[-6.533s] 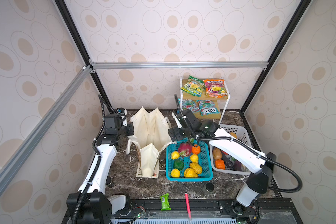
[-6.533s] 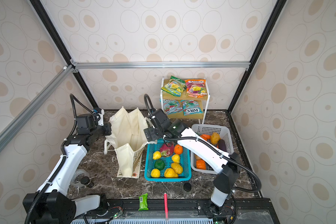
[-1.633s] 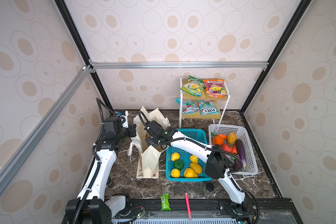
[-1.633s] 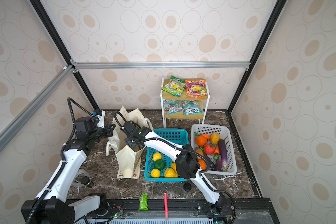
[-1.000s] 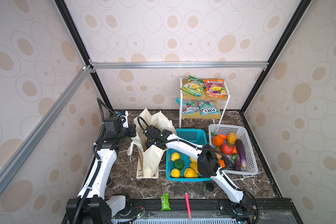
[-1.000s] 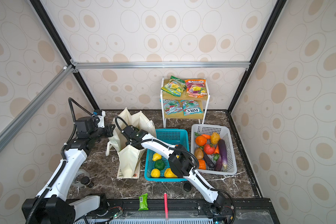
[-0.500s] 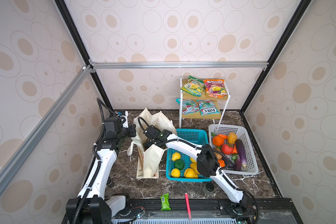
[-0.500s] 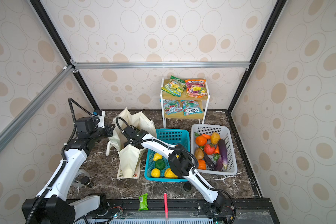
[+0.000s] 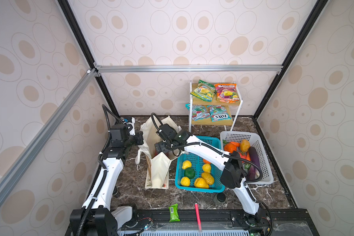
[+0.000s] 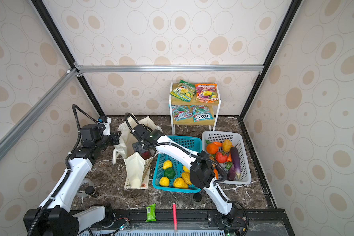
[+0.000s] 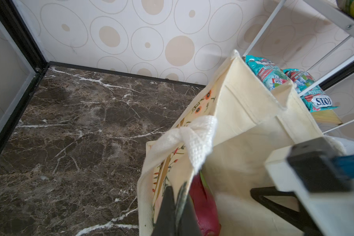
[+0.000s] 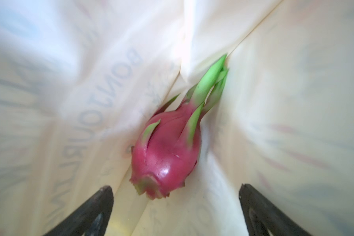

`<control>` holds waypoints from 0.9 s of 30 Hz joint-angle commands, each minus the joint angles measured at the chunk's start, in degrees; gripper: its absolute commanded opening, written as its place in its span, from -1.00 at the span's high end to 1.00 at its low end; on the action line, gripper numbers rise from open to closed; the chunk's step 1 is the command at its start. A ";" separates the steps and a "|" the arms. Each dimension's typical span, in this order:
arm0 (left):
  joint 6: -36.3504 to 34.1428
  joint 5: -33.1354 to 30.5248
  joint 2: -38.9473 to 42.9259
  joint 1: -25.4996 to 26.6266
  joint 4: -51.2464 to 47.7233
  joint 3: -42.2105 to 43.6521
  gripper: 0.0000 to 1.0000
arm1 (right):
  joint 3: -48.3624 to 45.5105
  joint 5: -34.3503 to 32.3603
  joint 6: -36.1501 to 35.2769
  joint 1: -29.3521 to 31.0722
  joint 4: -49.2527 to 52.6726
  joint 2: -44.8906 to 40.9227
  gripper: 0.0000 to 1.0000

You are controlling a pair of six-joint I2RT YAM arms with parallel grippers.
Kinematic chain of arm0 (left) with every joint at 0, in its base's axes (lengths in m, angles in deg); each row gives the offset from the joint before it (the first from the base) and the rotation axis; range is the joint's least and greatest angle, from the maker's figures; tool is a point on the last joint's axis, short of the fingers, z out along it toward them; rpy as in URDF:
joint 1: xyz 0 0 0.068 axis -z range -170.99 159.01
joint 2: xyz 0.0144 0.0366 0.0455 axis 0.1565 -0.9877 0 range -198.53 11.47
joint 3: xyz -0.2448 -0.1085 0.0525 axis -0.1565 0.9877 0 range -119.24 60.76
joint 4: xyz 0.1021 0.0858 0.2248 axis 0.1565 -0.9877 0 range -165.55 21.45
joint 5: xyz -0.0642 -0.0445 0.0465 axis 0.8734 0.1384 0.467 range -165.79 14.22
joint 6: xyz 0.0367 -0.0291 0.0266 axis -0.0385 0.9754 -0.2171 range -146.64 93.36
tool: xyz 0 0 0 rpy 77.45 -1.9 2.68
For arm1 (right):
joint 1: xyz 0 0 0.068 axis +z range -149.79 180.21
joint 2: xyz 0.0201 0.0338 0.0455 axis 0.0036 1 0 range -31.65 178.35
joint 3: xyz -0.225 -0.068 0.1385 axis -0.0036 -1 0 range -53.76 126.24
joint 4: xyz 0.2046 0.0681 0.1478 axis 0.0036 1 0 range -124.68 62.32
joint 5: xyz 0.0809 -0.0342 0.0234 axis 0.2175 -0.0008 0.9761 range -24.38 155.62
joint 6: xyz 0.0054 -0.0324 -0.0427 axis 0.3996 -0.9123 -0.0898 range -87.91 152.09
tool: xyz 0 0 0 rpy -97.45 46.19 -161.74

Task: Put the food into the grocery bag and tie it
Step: 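Open the right gripper to release the dragon fruit and raise it out, then move the right gripper over the teal basket and lower toward the green fruit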

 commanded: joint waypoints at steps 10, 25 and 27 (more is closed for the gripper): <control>-1.07 -0.83 1.48 -0.28 0.17 -0.97 1.00 | -4.04 -6.54 -2.60 1.34 -0.23 -12.98 -1.00; -0.98 -0.39 0.94 -0.25 0.23 -1.24 1.00 | -38.52 -16.94 -8.33 0.28 -21.86 -43.59 -0.99; -1.12 -0.54 1.13 -0.29 0.04 -1.27 1.00 | -40.97 -16.99 -6.31 -0.49 -20.50 -45.85 -0.99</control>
